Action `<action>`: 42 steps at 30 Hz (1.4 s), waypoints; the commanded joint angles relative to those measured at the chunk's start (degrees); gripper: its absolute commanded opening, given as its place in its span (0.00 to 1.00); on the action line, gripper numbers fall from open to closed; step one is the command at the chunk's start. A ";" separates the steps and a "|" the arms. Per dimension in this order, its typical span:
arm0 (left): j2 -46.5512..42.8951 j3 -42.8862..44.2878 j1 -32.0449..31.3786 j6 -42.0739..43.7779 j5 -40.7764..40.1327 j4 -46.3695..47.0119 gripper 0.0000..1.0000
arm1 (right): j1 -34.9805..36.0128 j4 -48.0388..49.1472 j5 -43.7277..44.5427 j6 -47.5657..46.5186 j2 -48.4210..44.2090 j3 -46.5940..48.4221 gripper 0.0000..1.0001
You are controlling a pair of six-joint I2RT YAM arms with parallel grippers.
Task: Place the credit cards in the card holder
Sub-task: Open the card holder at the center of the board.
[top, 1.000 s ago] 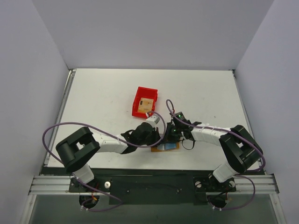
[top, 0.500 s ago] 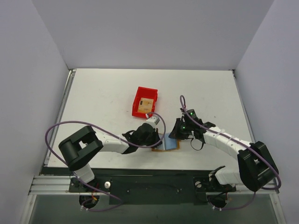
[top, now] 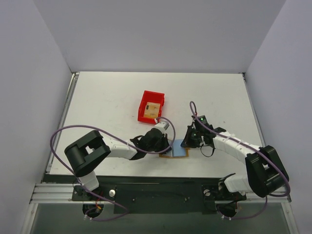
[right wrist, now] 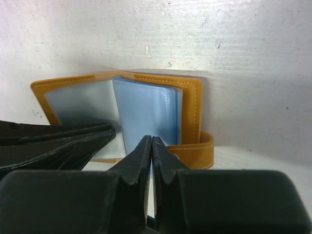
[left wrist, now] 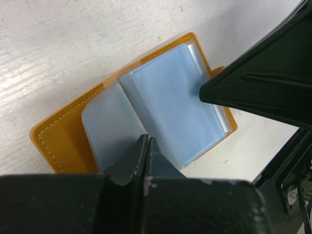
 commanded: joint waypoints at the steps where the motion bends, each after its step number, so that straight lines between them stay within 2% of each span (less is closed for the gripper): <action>1: 1.45 2.56 -0.46 -0.18 0.58 1.64 0.00 | -0.09 -1.27 0.88 -1.06 1.53 -0.66 0.01; 14: 4.53 3.61 -1.25 -0.18 2.78 1.99 0.00 | 0.78 -0.13 0.97 -1.32 7.25 -0.23 0.01; 25: 4.27 2.56 -1.26 -0.53 2.51 1.82 0.00 | 3.42 6.28 -2.98 1.66 12.35 -0.31 0.01; 30: 1.99 1.24 -1.34 -1.32 1.11 -0.20 0.00 | 3.25 7.25 -2.90 1.84 12.79 -0.84 0.01; 38: -7.06 -0.87 -1.26 -2.20 -7.58 -6.09 0.00 | 2.98 8.04 -2.63 1.93 13.75 -1.72 0.01; 42: -9.97 0.36 -1.43 -0.80 -8.04 -5.66 0.00 | 2.90 8.39 -2.55 2.19 13.75 -2.16 0.01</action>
